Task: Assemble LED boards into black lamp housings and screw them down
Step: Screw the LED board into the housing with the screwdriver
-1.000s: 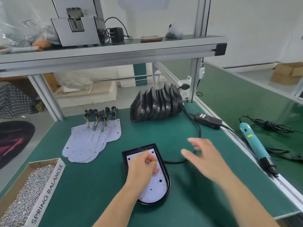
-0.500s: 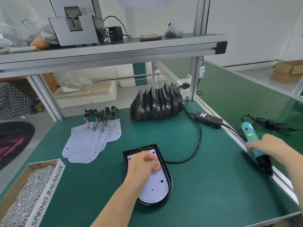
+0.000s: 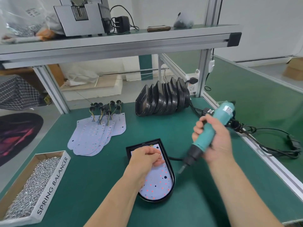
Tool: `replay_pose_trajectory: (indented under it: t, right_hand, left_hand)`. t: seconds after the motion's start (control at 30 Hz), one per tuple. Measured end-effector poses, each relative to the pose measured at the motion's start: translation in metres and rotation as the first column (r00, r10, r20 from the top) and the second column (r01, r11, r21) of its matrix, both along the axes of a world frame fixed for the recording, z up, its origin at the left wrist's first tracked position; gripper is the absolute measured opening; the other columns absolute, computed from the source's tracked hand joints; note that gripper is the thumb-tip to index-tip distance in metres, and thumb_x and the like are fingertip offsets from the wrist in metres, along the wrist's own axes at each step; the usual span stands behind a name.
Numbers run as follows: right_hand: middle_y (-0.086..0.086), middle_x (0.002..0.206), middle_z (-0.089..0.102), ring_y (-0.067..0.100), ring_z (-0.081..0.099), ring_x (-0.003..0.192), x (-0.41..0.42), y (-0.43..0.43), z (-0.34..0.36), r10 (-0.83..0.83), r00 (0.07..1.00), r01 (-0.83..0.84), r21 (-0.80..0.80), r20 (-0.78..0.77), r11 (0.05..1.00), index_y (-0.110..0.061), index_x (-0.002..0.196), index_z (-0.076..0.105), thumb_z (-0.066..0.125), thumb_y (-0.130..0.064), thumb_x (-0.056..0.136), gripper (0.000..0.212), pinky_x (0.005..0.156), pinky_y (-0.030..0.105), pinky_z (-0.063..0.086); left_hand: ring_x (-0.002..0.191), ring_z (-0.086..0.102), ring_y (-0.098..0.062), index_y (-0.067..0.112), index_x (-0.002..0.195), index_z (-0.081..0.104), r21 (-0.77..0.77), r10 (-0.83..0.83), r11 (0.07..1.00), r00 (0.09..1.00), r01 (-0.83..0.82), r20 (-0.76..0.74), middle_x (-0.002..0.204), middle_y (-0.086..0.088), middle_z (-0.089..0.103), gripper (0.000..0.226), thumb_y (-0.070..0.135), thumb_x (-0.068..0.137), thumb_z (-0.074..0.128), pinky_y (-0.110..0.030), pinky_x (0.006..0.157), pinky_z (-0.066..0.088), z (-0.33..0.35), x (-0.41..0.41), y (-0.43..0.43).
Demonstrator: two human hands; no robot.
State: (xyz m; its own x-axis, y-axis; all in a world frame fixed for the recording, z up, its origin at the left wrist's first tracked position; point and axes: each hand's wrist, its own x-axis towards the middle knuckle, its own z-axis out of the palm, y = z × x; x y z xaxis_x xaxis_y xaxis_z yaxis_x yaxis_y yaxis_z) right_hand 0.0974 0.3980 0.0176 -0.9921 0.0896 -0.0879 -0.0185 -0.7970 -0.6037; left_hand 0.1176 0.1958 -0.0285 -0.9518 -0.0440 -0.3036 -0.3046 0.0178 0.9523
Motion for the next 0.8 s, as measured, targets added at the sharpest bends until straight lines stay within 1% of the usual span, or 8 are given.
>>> replay_pose_trajectory:
  t: [0.07,0.13,0.2,0.27,0.37,0.47,0.67,0.8]
  right_hand:
    - [0.002,0.071,0.057,0.01,0.053,0.055,-0.009,-0.028,0.001,-0.182,0.982,0.182,-0.004,0.049,0.983,-0.013,0.082,0.056,0.072,-0.011,0.083,0.016,0.05,0.019,0.045]
    - [-0.001,0.064,0.06,0.011,0.055,0.054,-0.015,-0.043,0.002,-0.353,0.935,0.352,0.036,0.041,0.935,-0.013,0.081,0.056,0.071,-0.009,0.089,0.018,0.051,0.02,0.047]
    - [-0.004,0.057,0.059,0.011,0.055,0.05,-0.02,-0.05,0.005,-0.459,0.888,0.454,0.105,0.02,0.885,-0.013,0.081,0.054,0.072,-0.012,0.089,0.02,0.049,0.02,0.046]
    - [-0.005,0.054,0.058,0.011,0.054,0.048,-0.023,-0.054,0.007,-0.512,0.859,0.508,0.13,-0.001,0.852,-0.013,0.082,0.052,0.073,-0.015,0.088,0.022,0.049,0.021,0.045]
    - [-0.004,0.053,0.058,0.012,0.053,0.048,-0.025,-0.058,0.006,-0.535,0.845,0.529,0.17,-0.012,0.831,-0.014,0.083,0.052,0.075,-0.019,0.085,0.023,0.05,0.021,0.046]
    - [-0.002,0.054,0.057,0.013,0.052,0.048,-0.025,-0.061,0.003,-0.528,0.849,0.52,0.209,-0.019,0.828,-0.016,0.079,0.053,0.075,-0.024,0.08,0.024,0.051,0.023,0.046]
    - [-0.003,0.054,0.057,0.013,0.052,0.049,-0.025,-0.06,0.0,-0.527,0.85,0.514,0.235,-0.008,0.825,-0.017,0.079,0.052,0.074,-0.021,0.084,0.023,0.053,0.024,0.046]
    - [-0.004,0.055,0.058,0.013,0.053,0.05,-0.024,-0.06,-0.002,-0.543,0.839,0.521,0.244,0.028,0.818,-0.017,0.08,0.052,0.074,-0.022,0.085,0.023,0.052,0.023,0.046]
  left_hand:
    - [0.064,0.071,-0.017,-0.001,0.085,0.067,0.033,0.0,0.999,1.0,0.0,0.019,0.072,-0.01,0.069,0.02,-0.012,0.096,0.054,-0.022,0.065,0.058,0.0,-0.001,-0.002]
    - [0.065,0.072,-0.018,-0.001,0.085,0.067,0.081,0.003,0.997,0.999,-0.007,0.042,0.071,-0.009,0.07,0.021,-0.013,0.096,0.053,-0.021,0.063,0.057,0.001,-0.003,-0.003]
    - [0.064,0.072,-0.018,-0.001,0.085,0.067,0.126,0.012,0.992,0.998,-0.02,0.062,0.071,-0.01,0.071,0.021,-0.013,0.096,0.053,-0.02,0.061,0.057,0.002,-0.003,-0.005]
    - [0.063,0.072,-0.017,-0.002,0.085,0.066,0.161,0.02,0.986,0.997,-0.032,0.078,0.07,-0.01,0.071,0.02,-0.013,0.096,0.054,-0.019,0.06,0.057,0.003,-0.002,-0.006]
    - [0.062,0.072,-0.017,-0.002,0.085,0.066,0.207,0.03,0.977,0.995,-0.05,0.097,0.069,-0.01,0.071,0.019,-0.013,0.096,0.054,-0.019,0.059,0.057,0.004,-0.002,-0.007]
    - [0.061,0.072,-0.017,-0.003,0.086,0.066,0.232,0.039,0.971,0.993,-0.065,0.114,0.069,-0.011,0.071,0.019,-0.013,0.096,0.053,-0.018,0.058,0.057,0.005,-0.003,-0.006]
    - [0.061,0.072,-0.017,-0.004,0.084,0.066,0.233,0.056,0.969,0.991,-0.083,0.121,0.069,-0.013,0.07,0.02,-0.014,0.096,0.053,-0.018,0.057,0.056,0.006,-0.002,-0.005]
    - [0.063,0.072,-0.019,-0.004,0.083,0.066,0.234,0.109,0.963,0.987,-0.134,0.117,0.072,-0.013,0.07,0.019,-0.015,0.094,0.055,-0.019,0.06,0.057,0.007,-0.001,-0.002]
